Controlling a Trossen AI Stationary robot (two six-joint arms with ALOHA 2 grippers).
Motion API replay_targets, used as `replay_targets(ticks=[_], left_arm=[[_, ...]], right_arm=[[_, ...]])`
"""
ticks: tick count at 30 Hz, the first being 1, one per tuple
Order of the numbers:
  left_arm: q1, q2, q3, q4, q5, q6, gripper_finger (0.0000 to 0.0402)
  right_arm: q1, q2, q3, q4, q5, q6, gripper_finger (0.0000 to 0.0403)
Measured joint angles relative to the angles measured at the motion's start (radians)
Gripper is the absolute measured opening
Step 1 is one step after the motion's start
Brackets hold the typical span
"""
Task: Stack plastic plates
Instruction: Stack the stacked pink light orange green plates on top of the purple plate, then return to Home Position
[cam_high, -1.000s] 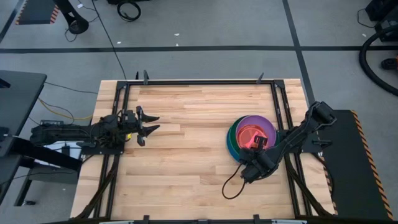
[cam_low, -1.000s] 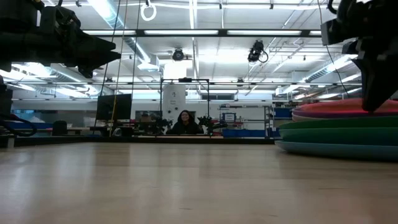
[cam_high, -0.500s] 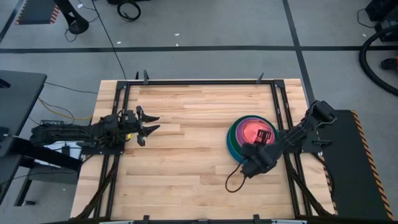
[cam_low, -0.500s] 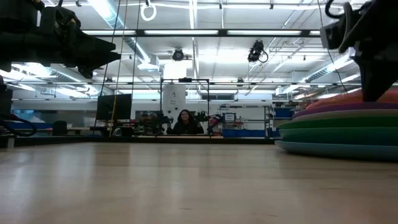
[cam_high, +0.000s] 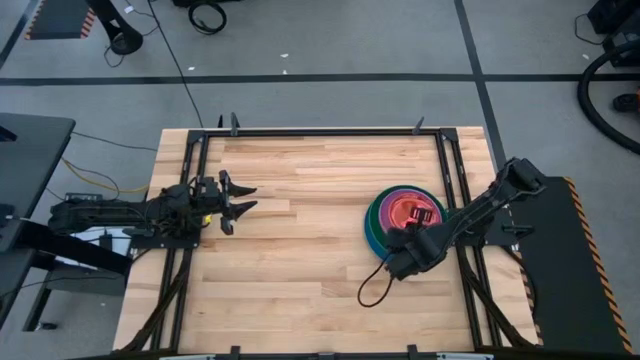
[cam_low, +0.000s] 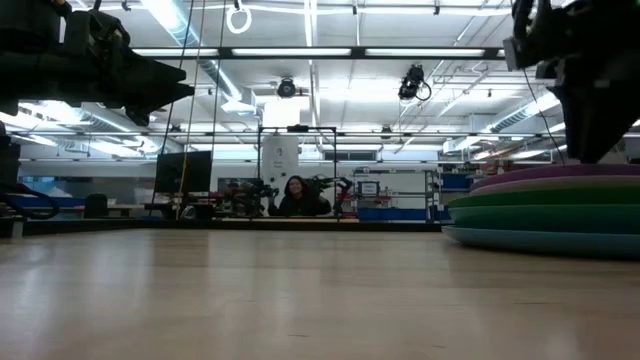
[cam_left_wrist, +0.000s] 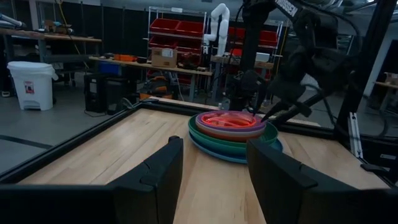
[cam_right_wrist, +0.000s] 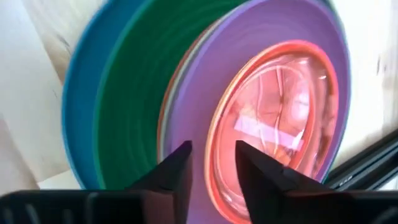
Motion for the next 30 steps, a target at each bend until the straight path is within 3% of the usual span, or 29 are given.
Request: replay_targets(ticks=[3,8,11,14,18,21,25,30], left_arm=[[0.0,0.0,0.0,0.0,0.0,0.0,0.0183],[0.0,0.0,0.0,0.0,0.0,0.0,0.0183],[0.0,0.0,0.0,0.0,0.0,0.0,0.0183],[0.0,0.0,0.0,0.0,0.0,0.0,0.0183],[0.0,0.0,0.0,0.0,0.0,0.0,0.0183],[0.0,0.0,0.0,0.0,0.0,0.0,0.0183],[0.0,0.0,0.0,0.0,0.0,0.0,0.0183],[0.0,0.0,0.0,0.016,0.0,-0.002,0.0183]], right_arm=[[-0.011,-0.058,-0.01,0.002,0.025,-0.017,0.0152],[-0.044,-0.234,-0.08,0.097,0.174,-0.115,0.0179],[-0.08,-0.391,-0.196,0.282,0.243,-0.225,0.0176],[-0.137,-0.556,-0.352,0.575,0.252,-0.384,0.0163],[-0.284,-0.74,-0.564,0.993,0.144,-0.605,0.014],[-0.41,-0.841,-0.69,1.195,0.035,-0.715,0.0115],[-0.52,-0.99,-0.782,1.298,-0.107,-0.803,0.0073],[-0.561,-1.186,-0.84,1.289,-0.24,-0.806,0.0013]])
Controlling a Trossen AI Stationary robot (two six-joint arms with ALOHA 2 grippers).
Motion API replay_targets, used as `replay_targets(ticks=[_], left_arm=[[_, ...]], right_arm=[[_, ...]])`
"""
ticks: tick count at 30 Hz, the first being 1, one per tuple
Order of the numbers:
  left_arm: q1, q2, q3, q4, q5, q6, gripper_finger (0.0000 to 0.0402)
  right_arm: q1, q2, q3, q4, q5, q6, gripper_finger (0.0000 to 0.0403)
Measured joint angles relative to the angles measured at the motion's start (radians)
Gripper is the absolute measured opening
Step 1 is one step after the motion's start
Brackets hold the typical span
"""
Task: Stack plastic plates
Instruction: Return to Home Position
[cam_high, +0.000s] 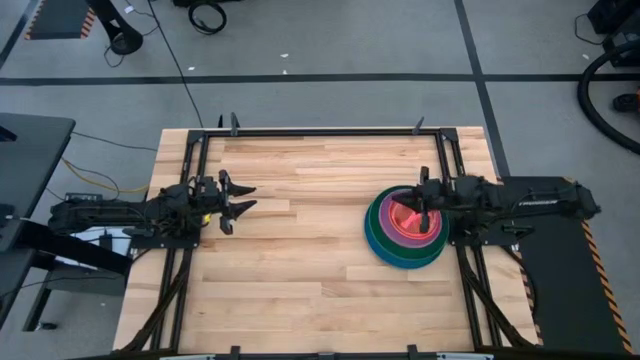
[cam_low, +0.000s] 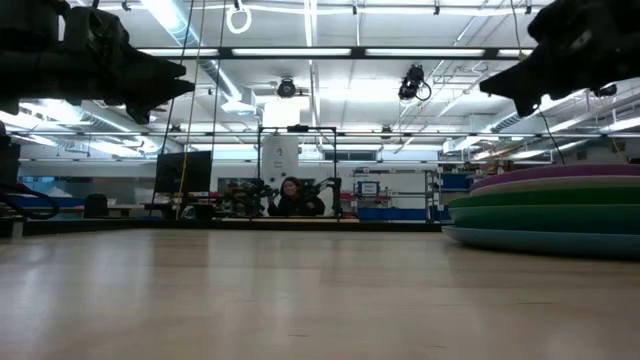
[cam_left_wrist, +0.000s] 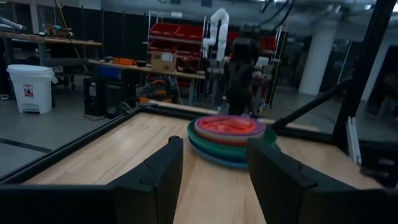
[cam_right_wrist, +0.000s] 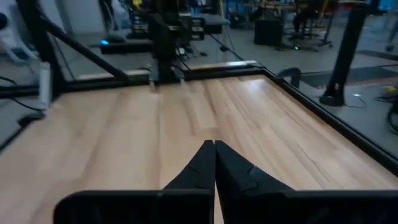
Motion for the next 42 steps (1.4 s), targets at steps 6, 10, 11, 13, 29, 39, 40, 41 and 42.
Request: replay_targets(ticks=[6,10,11,13,29,39,40,41,42], left_arm=[[0.0,0.0,0.0,0.018,0.013,-0.128,0.0183],[-0.001,0.0,0.0,0.012,0.029,-0.071,0.0183],[-0.001,0.0,0.0,0.012,0.02,-0.075,0.0183],[-0.005,-0.001,0.0,-0.003,0.004,-0.089,0.0179],[-0.102,-0.209,0.0,-0.279,0.033,-0.005,0.0039],[-0.102,-0.357,0.0,-0.366,0.083,0.092,0.0016],[-0.102,-0.354,0.0,-0.368,0.083,0.092,0.0019],[-0.102,-0.353,0.0,-0.375,0.083,0.087,0.0022],[-0.102,-0.353,0.0,-0.377,0.083,0.082,0.0024]], right_arm=[[0.025,-0.177,-0.025,-0.054,-0.035,0.035,0.0014],[0.063,-0.282,-0.065,-0.061,-0.038,0.043,0.0006],[0.074,-0.309,-0.084,-0.054,-0.038,0.051,0.0005],[0.095,-0.362,-0.124,-0.035,-0.033,0.063,0.0006],[0.095,-0.368,-0.207,0.027,0.03,0.133,0.0023],[0.094,-0.368,-0.207,0.028,0.023,0.134,0.0031],[0.094,-0.368,-0.207,0.029,0.023,0.133,0.0031],[0.094,-0.368,-0.207,0.03,0.023,0.133,0.0031],[0.094,-0.368,-0.207,0.03,0.023,0.133,0.0031]])
